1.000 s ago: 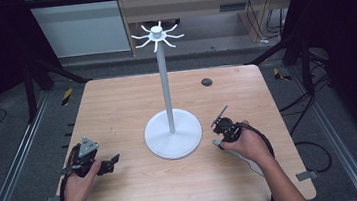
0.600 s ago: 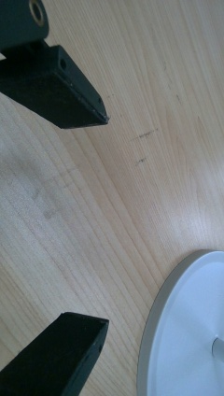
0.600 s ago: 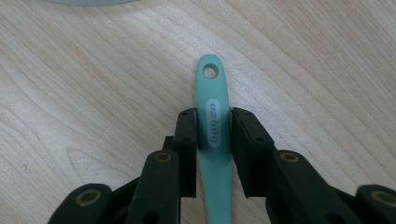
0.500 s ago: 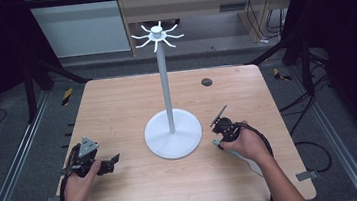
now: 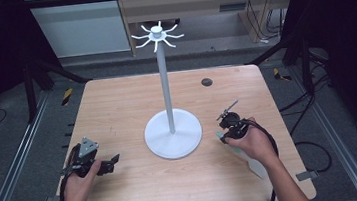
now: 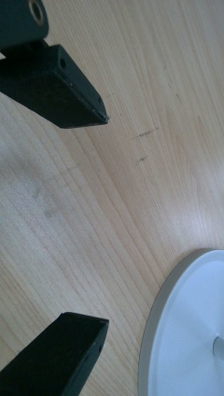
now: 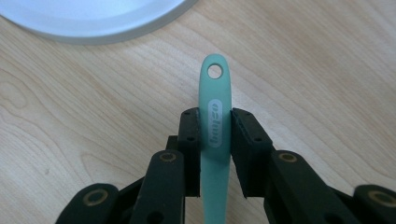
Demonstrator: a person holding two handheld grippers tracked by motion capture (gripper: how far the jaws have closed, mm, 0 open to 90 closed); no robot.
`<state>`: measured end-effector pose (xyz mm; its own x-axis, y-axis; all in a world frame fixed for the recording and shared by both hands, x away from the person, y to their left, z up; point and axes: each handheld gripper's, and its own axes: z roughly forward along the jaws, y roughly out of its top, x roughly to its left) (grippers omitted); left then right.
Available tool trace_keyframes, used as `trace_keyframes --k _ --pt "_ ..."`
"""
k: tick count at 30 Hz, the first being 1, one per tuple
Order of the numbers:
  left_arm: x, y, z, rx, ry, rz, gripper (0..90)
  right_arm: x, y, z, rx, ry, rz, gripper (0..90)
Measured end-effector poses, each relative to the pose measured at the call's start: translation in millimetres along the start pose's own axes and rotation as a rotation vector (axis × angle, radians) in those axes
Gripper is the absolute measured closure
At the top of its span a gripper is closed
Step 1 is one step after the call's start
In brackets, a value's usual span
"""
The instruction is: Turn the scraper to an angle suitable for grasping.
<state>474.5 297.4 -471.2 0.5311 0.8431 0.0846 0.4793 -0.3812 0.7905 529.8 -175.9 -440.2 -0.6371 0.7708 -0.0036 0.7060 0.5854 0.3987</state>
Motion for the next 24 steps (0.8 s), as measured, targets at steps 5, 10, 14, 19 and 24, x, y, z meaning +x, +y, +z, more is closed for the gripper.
trace_keyframes --k 5,10,14,19,24 --pt "0.3 -0.1 0.4 0.001 -0.001 0.0 3.3 -3.3 -1.3 -14.7 -0.065 0.006 0.03 74.6" --pt "0.1 0.0 0.4 0.001 -0.003 0.0 3.2 -5.7 0.3 -26.9 -0.116 0.006 0.044 74.6" --pt "0.2 -0.1 0.4 0.002 -0.003 -0.001 3.3 -6.9 2.1 -33.8 -0.152 0.01 0.064 74.6" --pt "0.0 -0.1 0.5 0.001 -0.004 -0.002 3.2 -8.8 3.6 -43.4 -0.186 0.009 0.073 74.6" --pt "0.1 -0.1 0.3 0.004 -0.004 0.0 3.2 -10.1 3.8 -53.4 -0.233 -0.005 0.067 74.6"
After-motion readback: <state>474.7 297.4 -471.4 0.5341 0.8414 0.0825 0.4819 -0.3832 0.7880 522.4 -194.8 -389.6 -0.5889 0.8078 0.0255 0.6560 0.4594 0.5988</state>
